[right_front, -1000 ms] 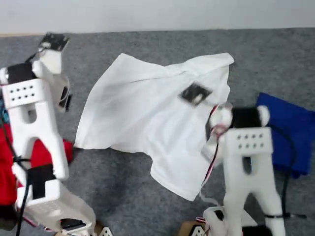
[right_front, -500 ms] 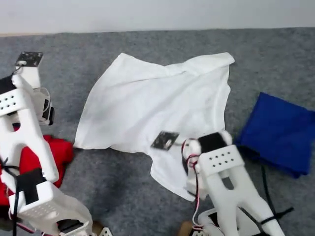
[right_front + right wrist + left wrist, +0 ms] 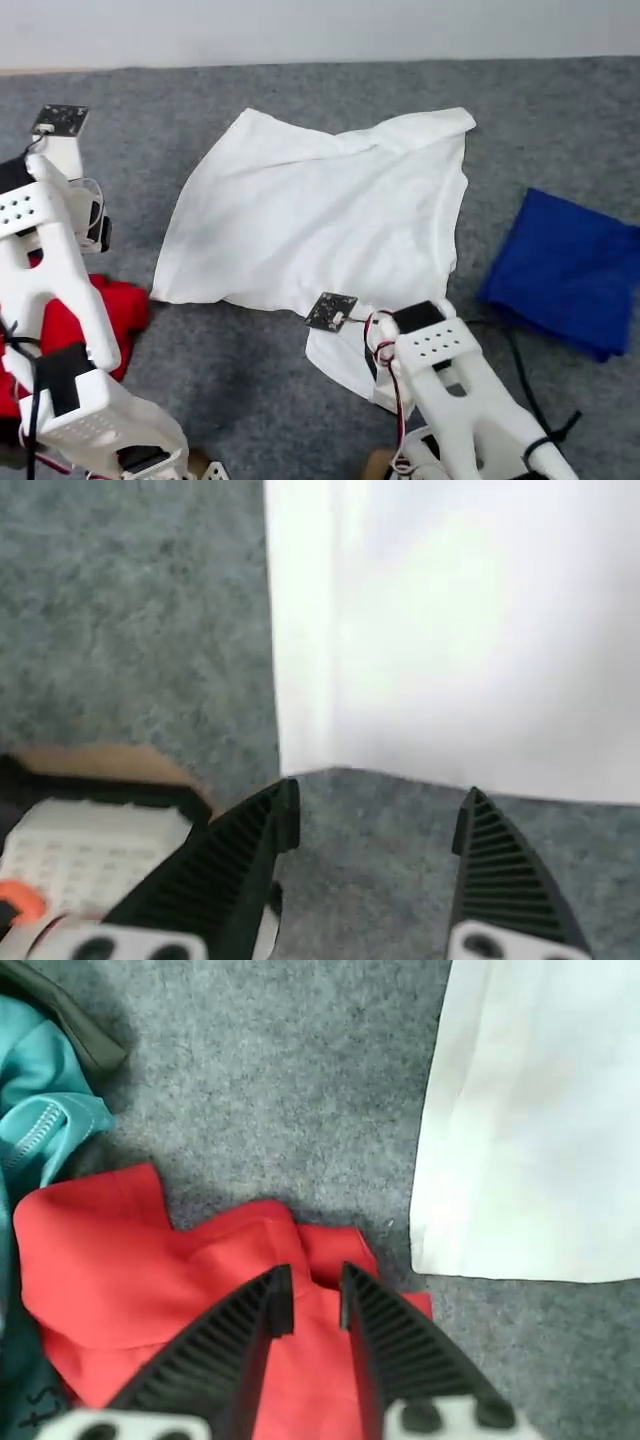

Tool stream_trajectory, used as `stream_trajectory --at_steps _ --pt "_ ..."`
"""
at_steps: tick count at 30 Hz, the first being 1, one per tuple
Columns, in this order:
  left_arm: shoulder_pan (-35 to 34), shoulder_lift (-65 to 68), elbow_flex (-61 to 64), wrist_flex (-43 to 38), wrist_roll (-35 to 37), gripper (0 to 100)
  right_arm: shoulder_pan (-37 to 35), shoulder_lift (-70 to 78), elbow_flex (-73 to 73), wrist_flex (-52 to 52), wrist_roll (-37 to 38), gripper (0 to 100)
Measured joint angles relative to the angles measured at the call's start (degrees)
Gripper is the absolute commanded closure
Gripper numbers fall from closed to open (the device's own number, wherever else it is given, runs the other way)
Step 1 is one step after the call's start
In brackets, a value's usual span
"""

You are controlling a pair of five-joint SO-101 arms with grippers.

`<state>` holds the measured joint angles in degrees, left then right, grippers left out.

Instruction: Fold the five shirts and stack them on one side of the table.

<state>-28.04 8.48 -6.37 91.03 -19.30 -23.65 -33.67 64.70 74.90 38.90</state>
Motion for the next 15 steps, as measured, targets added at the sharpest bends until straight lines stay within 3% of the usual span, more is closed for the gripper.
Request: stream_trajectory --at_steps 6,15 --pt "0.0 0.0 0.0 -1.05 1.05 91 -3.69 0.0 3.25 -6.51 0.0 74.9" --pt "0.0 0.0 0.0 -1.58 1.23 91 -4.13 0.0 3.6 -7.56 0.0 75.6"
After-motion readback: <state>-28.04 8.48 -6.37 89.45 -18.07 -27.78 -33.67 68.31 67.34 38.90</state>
